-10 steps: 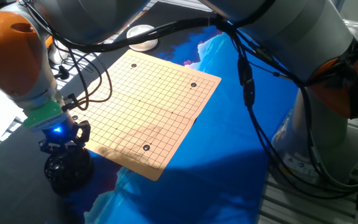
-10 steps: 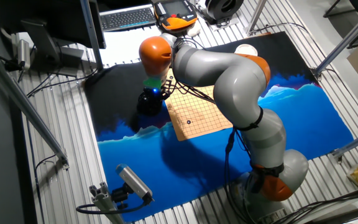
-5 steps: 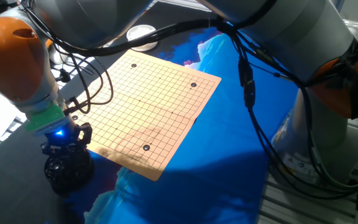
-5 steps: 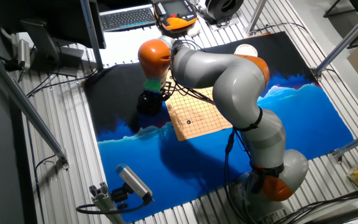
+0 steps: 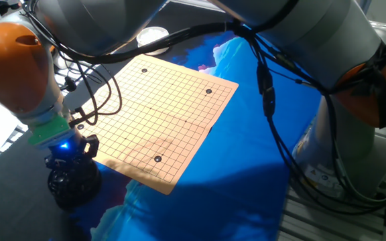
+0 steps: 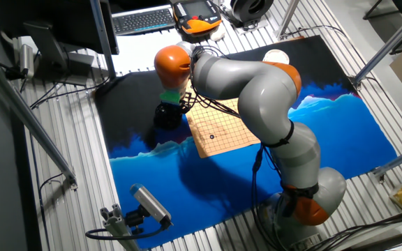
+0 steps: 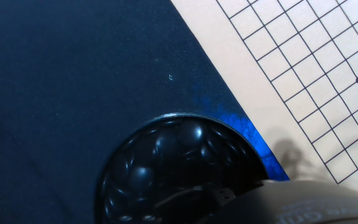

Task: Play the first move as black on the 3-4 point in the upper right corner of the Go board

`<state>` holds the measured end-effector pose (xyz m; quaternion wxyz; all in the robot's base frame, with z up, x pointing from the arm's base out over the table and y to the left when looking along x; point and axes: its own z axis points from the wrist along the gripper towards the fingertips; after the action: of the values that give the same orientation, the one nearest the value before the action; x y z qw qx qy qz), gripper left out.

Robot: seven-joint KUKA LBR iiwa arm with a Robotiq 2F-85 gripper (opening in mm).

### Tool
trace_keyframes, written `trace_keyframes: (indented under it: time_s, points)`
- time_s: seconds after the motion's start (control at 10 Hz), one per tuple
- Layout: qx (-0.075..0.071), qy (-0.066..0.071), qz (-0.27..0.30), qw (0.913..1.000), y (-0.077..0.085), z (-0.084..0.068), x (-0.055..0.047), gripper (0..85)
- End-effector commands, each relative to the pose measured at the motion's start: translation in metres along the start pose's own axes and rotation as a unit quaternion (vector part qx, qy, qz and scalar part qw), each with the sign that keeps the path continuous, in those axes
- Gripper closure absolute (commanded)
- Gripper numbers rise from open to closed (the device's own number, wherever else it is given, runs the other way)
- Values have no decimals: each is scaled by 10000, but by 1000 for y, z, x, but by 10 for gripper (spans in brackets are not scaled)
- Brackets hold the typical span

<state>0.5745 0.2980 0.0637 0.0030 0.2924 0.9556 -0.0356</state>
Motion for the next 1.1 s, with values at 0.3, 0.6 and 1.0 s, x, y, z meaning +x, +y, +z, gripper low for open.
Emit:
trace_keyframes:
  time_s: [0.3,0.6,1.0]
  points:
    - [-8,9,-23,10000,-1,-2,-2,680]
    - [-16,39,-64,10000,-2,-5,-4,680]
    - [38,34,-33,10000,-1,-4,-4,510]
